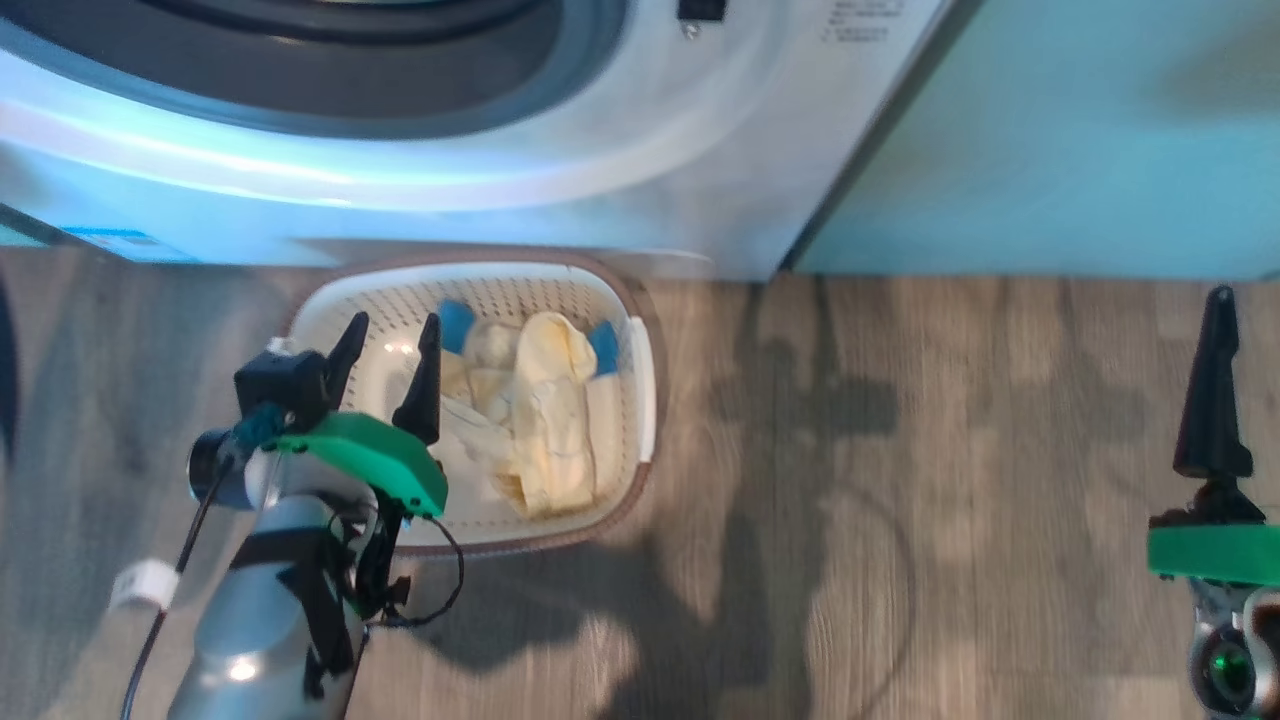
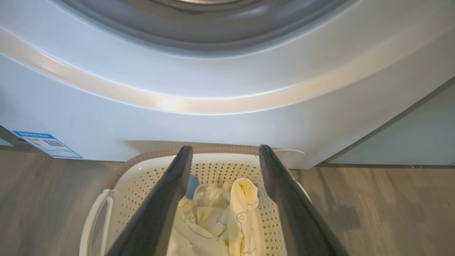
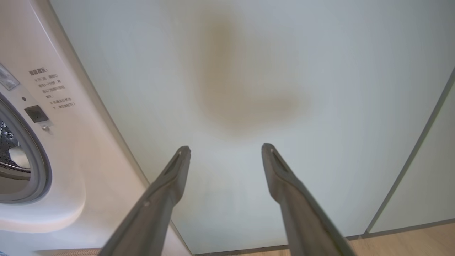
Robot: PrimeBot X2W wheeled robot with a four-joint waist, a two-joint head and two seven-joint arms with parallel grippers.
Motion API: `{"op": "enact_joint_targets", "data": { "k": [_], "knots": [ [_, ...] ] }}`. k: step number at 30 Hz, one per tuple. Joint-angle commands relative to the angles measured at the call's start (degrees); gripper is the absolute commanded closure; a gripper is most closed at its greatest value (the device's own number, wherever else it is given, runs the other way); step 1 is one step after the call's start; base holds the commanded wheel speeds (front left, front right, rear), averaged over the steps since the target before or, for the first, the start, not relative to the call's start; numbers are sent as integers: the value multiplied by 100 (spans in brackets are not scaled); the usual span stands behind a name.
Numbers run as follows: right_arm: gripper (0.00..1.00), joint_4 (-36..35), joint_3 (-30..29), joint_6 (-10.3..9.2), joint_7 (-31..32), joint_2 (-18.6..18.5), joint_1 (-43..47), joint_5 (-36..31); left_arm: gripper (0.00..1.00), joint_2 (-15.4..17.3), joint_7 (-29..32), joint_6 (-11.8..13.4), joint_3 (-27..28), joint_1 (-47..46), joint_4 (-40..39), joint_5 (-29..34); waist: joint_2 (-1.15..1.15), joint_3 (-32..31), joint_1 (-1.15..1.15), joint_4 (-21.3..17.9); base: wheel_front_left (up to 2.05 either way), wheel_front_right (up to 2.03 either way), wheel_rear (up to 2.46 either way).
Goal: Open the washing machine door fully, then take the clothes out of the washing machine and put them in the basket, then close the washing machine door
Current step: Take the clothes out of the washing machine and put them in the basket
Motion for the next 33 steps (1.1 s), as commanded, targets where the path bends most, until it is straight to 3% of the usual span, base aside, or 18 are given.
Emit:
{"op": "enact_joint_targets", "data": {
  "k": [1,17,33],
  "knots": [
    [0,-173,65,-15,-38,-98,86,-73,0,72,-42,20,280,209,-412,103,0,-303,1,207,0,0,0],
    [0,22,331,-15,-38,-98,718,-392,0,-166,-42,-14,552,1562,-2845,754,0,-1571,1,419,0,0,0],
    [0,175,525,-15,-38,-98,1368,-354,0,-153,172,156,489,2600,-3645,860,0,-2496,1,291,0,0,0]
  ]
}}
